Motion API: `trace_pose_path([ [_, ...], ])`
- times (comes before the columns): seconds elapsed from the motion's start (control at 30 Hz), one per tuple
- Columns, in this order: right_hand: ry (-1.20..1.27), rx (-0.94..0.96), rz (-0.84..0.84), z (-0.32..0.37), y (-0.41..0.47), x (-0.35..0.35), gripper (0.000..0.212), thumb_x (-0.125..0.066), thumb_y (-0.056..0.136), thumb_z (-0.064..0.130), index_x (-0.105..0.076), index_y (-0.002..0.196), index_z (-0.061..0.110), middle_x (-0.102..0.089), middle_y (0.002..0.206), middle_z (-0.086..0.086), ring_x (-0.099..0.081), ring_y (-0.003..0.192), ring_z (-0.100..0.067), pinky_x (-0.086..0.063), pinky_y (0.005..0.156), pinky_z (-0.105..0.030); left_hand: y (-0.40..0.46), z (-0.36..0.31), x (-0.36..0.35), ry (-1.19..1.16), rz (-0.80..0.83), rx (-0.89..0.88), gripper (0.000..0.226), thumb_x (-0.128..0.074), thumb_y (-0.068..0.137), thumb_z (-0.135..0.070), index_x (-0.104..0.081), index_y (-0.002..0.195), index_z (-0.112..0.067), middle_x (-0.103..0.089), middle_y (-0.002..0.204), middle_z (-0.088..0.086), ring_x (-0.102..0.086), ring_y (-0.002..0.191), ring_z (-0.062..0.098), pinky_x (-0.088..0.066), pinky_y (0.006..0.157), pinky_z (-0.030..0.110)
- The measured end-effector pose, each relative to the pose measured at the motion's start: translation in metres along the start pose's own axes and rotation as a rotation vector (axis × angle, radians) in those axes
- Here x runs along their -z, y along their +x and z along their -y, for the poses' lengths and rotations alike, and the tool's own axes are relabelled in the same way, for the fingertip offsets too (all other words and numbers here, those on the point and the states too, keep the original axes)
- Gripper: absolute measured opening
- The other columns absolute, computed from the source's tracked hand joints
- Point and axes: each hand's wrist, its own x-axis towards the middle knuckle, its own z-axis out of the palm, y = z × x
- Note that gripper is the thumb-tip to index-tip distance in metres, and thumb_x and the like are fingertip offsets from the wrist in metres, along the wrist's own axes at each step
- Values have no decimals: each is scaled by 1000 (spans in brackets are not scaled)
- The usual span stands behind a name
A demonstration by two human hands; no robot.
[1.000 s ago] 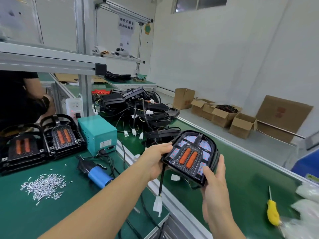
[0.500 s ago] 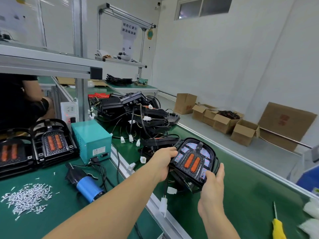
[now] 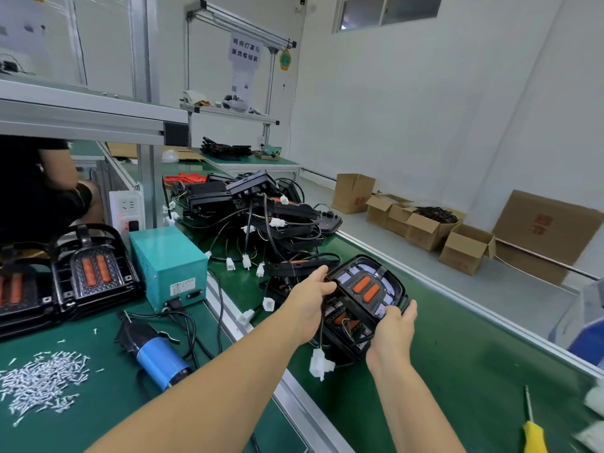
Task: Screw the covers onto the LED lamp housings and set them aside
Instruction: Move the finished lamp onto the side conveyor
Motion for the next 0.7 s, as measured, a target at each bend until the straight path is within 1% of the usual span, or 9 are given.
trace_pose_path([
  [0.07, -34, 1, 0, 2, 4, -3, 59, -25, 104, 13, -8, 155, 36, -16, 162, 1, -23, 145, -29, -25, 113, -50, 0, 3, 3, 188, -6, -7, 61, -38, 98, 0, -20, 151, -24, -32, 153, 6, -36, 135, 26, -32, 111, 45],
  [0.13, -66, -6, 0, 4, 9, -6, 58, -23, 105, 13, -6, 156, 35, -15, 162, 0, -23, 145, -30, -25, 112, -52, -3, 6, 4, 421, -13, -41, 68, -42, 97, -1, -13, 152, -29, -24, 156, 3, -29, 139, 24, -25, 114, 41],
  [0.23, -119, -18, 8, 6, 14, -10, 58, -23, 105, 13, -5, 156, 33, -16, 162, 0, -24, 144, -31, -25, 111, -53, -7, 15, 7, 651, -18, -155, 76, -43, 96, 1, -1, 152, -28, -5, 160, -4, -12, 145, 16, -15, 115, 34],
  [0.33, -181, -46, 37, 11, 22, -15, 59, -25, 105, 13, -1, 156, 33, -18, 161, -1, -29, 141, -33, -28, 109, -54, -6, 25, 12, 1043, -110, -326, 80, -41, 93, 2, 6, 152, -23, 7, 160, -4, -1, 146, 13, -7, 119, 37],
  [0.47, -261, -113, 81, 18, 33, -17, 67, -36, 103, 12, 1, 156, 30, -33, 153, -10, -49, 105, -31, -43, 86, -46, -8, 31, 16, 1429, -95, -446, 83, -40, 89, 4, 4, 151, -28, 16, 158, -3, 7, 146, 16, -1, 119, 43],
  [0.53, -265, -173, 145, 18, 36, -12, 65, -42, 101, 13, -7, 155, 26, -45, 141, -17, -60, 95, -32, -53, 79, -44, -8, 30, 19, 1542, -81, -465, 84, -41, 87, 3, 1, 151, -30, 19, 158, -3, 10, 146, 18, 2, 118, 45],
  [0.57, -276, -192, 179, 17, 38, -8, 60, -45, 100, 13, -15, 151, 22, -53, 130, -20, -65, 83, -31, -57, 69, -42, -7, 29, 21, 1594, -91, -465, 84, -42, 87, 2, 1, 151, -30, 19, 158, -3, 11, 146, 20, 3, 117, 46],
  [0.63, -345, -196, 207, 19, 41, -1, 48, -51, 99, 16, -26, 140, 15, -62, 106, -21, -65, 61, -28, -56, 49, -35, -7, 26, 23, 1673, -100, -440, 82, -44, 86, -2, -2, 151, -28, 17, 158, -1, 11, 146, 23, 4, 117, 47],
  [0.7, -392, -181, 208, 24, 45, 6, 46, -54, 98, 22, -28, 135, 13, -62, 98, -18, -64, 56, -27, -53, 43, -31, -7, 25, 24, 1727, -71, -392, 76, -45, 87, -6, -7, 151, -25, 15, 159, 1, 11, 146, 24, 4, 117, 48],
])
